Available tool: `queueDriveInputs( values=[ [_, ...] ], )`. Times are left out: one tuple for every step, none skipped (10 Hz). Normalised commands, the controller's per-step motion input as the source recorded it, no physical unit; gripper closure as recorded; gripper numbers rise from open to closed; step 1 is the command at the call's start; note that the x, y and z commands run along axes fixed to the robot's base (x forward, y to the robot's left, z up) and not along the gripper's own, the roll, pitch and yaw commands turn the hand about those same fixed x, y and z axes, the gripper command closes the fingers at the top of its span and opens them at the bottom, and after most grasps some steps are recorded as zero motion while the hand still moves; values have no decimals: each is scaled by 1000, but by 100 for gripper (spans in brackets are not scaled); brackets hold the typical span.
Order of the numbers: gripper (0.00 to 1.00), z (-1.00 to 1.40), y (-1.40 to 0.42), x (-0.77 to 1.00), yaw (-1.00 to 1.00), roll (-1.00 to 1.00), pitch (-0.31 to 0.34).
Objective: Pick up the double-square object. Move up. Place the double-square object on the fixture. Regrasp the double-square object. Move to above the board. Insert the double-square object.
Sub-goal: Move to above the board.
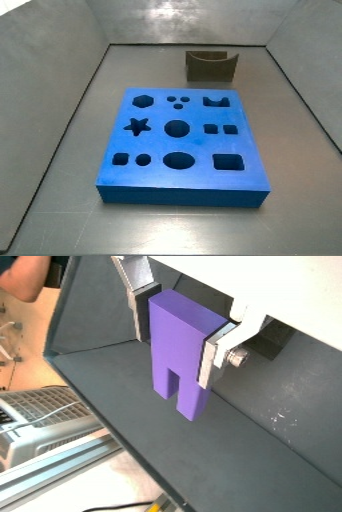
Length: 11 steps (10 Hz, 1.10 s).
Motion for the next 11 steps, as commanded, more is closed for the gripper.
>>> queueDriveInputs(
  values=[
    [100, 954, 74, -41, 29, -67, 86],
    [100, 740, 36, -11, 37, -73, 106],
    [100, 584, 14, 13, 44, -80, 116],
    [100, 378, 0, 24, 58, -78, 131],
    [100, 278, -5, 27, 65, -75, 135],
    [100, -207, -1000, -283, -8, -1000, 37],
    [100, -219, -1000, -283, -5, -1000, 29],
    [100, -214, -1000, -292, -5, -1000, 20],
    [100, -219, -1000, -296, 0, -1000, 9],
    [100, -218, -1000, -300, -2, -1000, 3],
    [100, -217, -1000, -303, -3, -1000, -2]
  ],
)
